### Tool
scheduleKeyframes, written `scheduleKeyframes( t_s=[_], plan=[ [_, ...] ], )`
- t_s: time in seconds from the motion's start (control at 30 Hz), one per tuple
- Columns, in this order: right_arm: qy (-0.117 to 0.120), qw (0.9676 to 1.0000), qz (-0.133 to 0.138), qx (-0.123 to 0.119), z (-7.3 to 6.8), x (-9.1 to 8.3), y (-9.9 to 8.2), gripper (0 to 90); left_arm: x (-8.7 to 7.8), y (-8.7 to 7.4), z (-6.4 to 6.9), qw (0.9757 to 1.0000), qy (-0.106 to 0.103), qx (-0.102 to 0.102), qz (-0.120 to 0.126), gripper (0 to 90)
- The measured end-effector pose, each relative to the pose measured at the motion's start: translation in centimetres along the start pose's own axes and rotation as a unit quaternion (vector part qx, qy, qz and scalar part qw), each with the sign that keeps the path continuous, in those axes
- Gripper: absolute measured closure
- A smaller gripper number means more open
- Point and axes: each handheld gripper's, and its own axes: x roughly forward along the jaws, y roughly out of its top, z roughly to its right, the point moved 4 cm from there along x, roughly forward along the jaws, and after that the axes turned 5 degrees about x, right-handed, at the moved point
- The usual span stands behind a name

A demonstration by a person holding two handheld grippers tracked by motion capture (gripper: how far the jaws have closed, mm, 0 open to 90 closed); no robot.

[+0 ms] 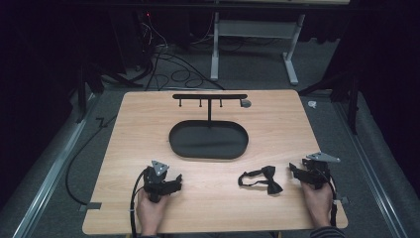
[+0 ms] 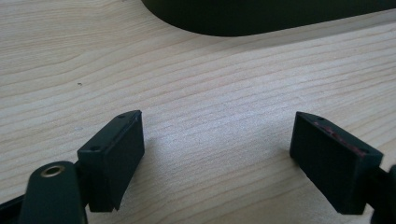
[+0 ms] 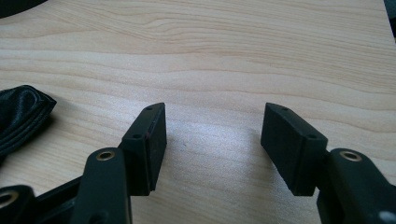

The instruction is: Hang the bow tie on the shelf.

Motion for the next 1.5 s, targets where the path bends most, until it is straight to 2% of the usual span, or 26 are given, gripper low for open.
scheduleKeyframes(
  t_s=[1.37, 1.5],
  plan=[
    [-0.001, 1.0, -0.002, 0.002, -0.14, 0.04, 0.05, 40.4, 0.0, 0.01, 0.0, 1.0, 0.0, -0.001, 0.0, 18.1],
    [0.003, 1.0, -0.003, 0.005, -0.32, -0.1, 0.05, 45.8, 0.0, 0.01, 0.0, 1.0, 0.0, -0.001, 0.0, 18.1]
  ],
)
